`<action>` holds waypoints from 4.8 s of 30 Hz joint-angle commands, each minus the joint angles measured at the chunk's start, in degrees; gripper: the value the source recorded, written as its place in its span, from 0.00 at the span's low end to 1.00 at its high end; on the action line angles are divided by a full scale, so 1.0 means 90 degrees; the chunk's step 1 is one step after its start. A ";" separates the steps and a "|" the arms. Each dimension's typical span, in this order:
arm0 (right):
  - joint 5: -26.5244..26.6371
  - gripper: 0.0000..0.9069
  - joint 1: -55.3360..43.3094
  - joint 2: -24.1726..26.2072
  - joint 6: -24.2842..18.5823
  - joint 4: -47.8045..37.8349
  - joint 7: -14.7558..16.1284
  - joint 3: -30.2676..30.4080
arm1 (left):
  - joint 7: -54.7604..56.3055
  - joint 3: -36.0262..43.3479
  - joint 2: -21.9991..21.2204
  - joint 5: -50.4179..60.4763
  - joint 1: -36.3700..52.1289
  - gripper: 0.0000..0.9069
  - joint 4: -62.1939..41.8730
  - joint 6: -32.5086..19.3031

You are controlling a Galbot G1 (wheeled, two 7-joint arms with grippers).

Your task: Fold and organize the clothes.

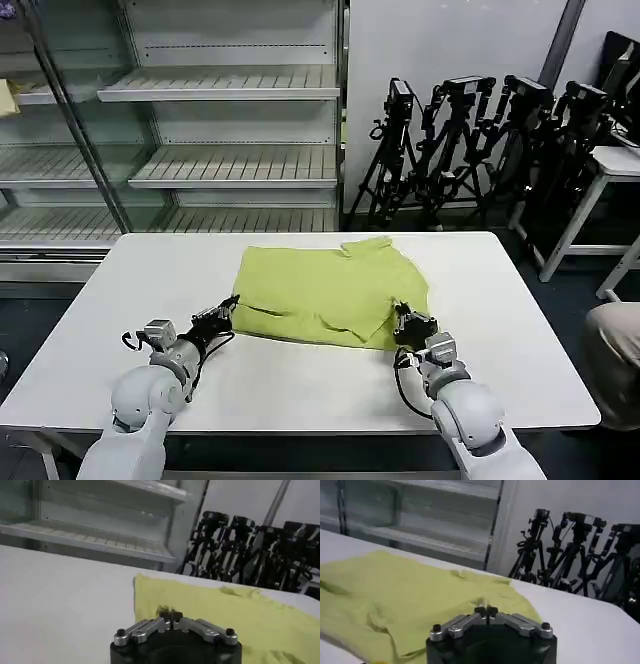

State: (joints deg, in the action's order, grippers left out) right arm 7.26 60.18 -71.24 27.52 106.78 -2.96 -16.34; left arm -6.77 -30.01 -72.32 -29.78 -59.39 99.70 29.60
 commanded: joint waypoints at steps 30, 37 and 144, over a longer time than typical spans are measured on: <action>0.0089 1.00 -0.0296 -0.0080 0.0158 -0.0483 -0.0269 -0.0185 | 0.0089 -0.0133 0.0120 0.0458 -0.0014 1.00 -0.0217 -0.0013; 0.0439 1.00 0.0386 0.0250 0.0356 0.0495 -0.0300 -0.0507 | 0.0154 -0.0235 0.0288 0.0427 -0.0513 1.00 0.0731 0.0119; 0.0912 1.00 0.4331 0.1014 0.0414 0.3715 -0.0140 -0.2287 | -0.0343 -0.2132 0.0423 0.0304 -0.3566 1.00 0.3329 0.0183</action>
State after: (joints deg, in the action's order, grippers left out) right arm 13.67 99.66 -62.43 31.51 137.85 -4.04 -33.57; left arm -9.08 -44.73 -71.32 -22.57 -93.20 126.96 31.56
